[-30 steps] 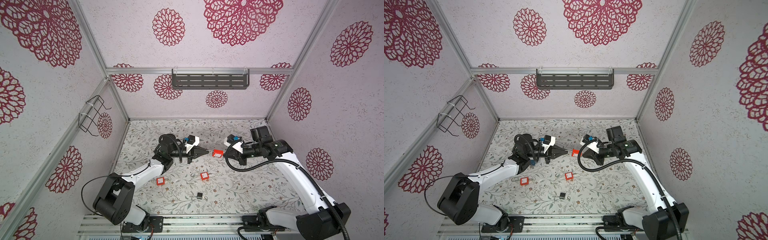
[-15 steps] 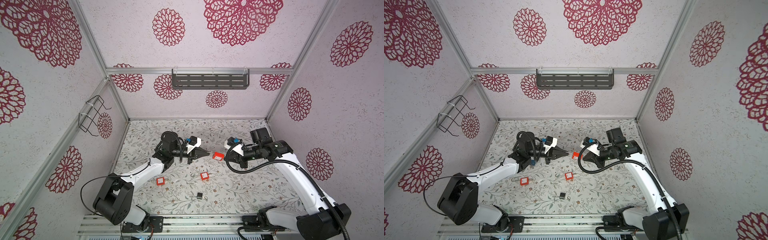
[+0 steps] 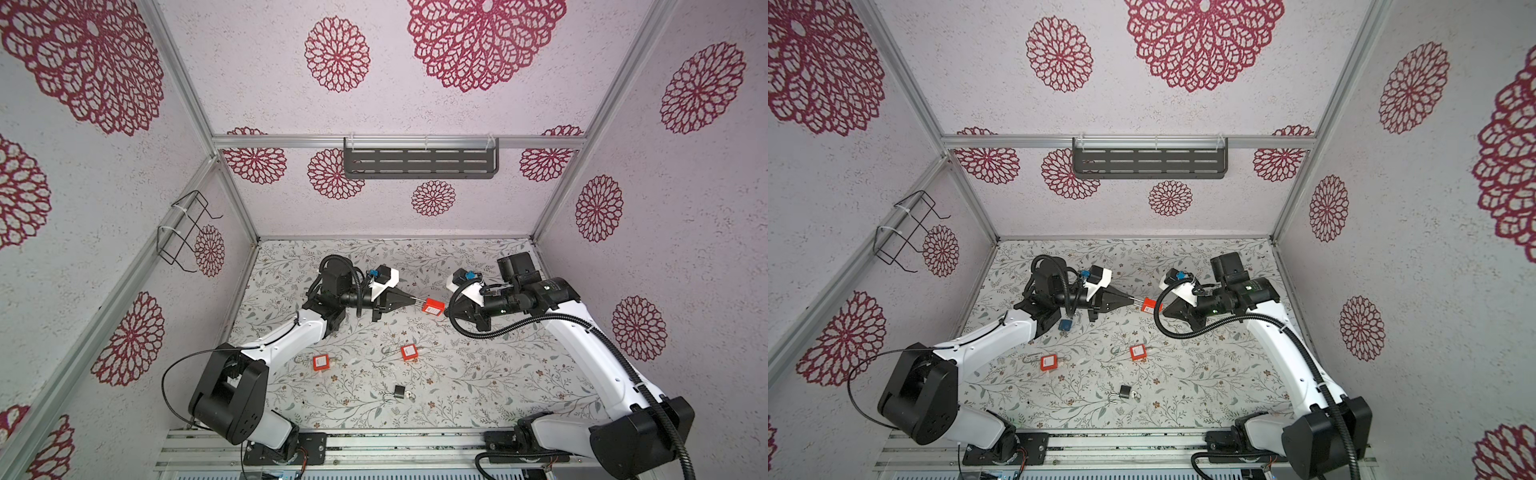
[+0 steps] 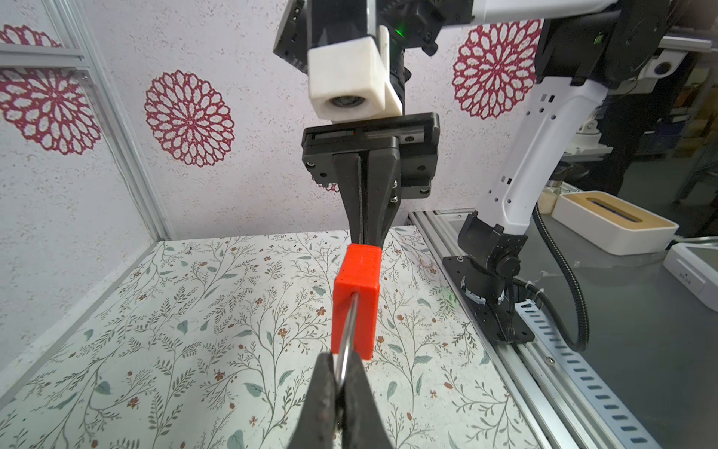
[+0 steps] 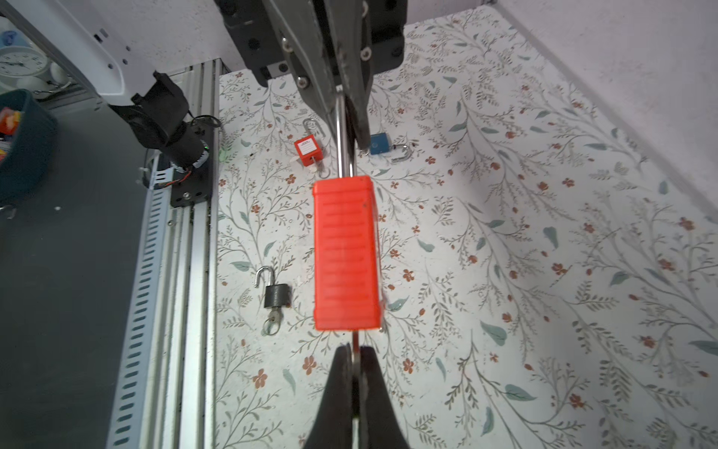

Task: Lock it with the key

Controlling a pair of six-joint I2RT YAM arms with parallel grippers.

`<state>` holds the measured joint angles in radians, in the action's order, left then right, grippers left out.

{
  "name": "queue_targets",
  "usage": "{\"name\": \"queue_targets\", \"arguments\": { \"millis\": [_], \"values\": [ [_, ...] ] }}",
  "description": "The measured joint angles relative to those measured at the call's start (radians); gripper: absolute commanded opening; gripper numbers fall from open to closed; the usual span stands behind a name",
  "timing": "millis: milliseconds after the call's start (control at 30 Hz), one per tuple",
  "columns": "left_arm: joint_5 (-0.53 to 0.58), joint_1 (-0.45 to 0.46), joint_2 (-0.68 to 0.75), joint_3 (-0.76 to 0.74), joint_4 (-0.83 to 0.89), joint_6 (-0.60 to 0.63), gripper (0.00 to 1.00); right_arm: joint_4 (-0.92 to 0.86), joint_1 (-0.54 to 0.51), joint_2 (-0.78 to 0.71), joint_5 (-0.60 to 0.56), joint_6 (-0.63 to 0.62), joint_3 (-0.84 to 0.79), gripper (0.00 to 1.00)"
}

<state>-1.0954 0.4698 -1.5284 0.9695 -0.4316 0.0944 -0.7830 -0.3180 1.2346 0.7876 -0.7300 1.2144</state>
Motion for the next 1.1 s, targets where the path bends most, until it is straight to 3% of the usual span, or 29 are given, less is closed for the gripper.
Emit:
{"name": "queue_targets", "arguments": {
  "millis": [167,467,1100],
  "values": [
    [-0.03,-0.002,-0.046,0.029,-0.06,-0.067,0.0,0.126,-0.003,-0.08,-0.054,0.022,-0.078,0.0],
    [-0.041,-0.009,-0.078,0.061,-0.108,-0.11,0.0,0.153,-0.004,-0.076,-0.077,0.023,-0.071,0.0],
    [-0.042,-0.038,-0.074,0.112,0.148,0.064,0.0,0.037,0.0,0.083,0.023,0.043,0.014,0.0]
  ]
}}
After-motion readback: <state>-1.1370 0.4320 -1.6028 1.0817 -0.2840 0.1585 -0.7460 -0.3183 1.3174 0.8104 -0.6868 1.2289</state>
